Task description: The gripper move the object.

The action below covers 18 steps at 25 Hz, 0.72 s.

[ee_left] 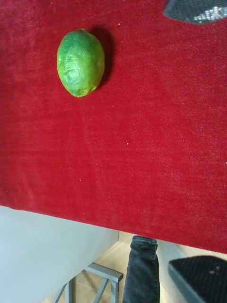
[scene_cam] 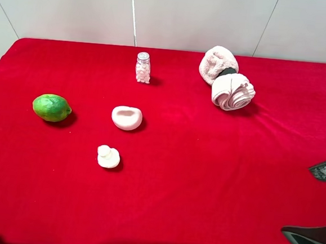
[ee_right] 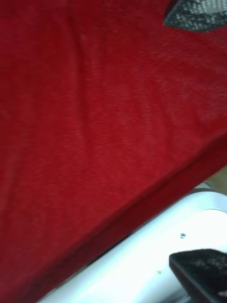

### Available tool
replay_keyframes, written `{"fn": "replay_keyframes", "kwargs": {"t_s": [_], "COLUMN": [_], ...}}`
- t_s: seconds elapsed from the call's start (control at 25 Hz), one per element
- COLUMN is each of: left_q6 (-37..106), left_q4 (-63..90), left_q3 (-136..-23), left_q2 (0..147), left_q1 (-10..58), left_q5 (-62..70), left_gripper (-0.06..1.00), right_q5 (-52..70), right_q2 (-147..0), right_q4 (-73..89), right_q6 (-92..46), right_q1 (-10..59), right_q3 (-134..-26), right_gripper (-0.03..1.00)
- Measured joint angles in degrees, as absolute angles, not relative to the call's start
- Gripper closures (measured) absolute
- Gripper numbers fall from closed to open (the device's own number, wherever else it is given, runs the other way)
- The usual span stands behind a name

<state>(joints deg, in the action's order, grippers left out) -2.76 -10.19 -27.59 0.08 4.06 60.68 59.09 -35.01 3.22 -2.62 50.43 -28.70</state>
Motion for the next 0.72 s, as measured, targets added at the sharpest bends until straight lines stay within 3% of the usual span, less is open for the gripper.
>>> {"fn": "replay_keyframes", "kwargs": {"t_s": [0.48,0.72], "left_q6": [-2.76,-2.76], "left_q4": [-10.19,-10.19], "left_q3": [-27.59,-27.59], "left_q2": [0.08,0.08], "left_q1": [4.06,4.06], "left_q5": [60.68,60.68], "left_gripper": [-0.03,-0.03], "right_q5": [59.03,59.03], "right_q2": [-24.52,-20.71], "right_q4": [-3.89,-4.78], "right_q6": [6.65,7.16], "right_q1": [49.79,39.11], "right_q3": [-28.70,-28.70], "right_gripper": [0.27,0.27]}}
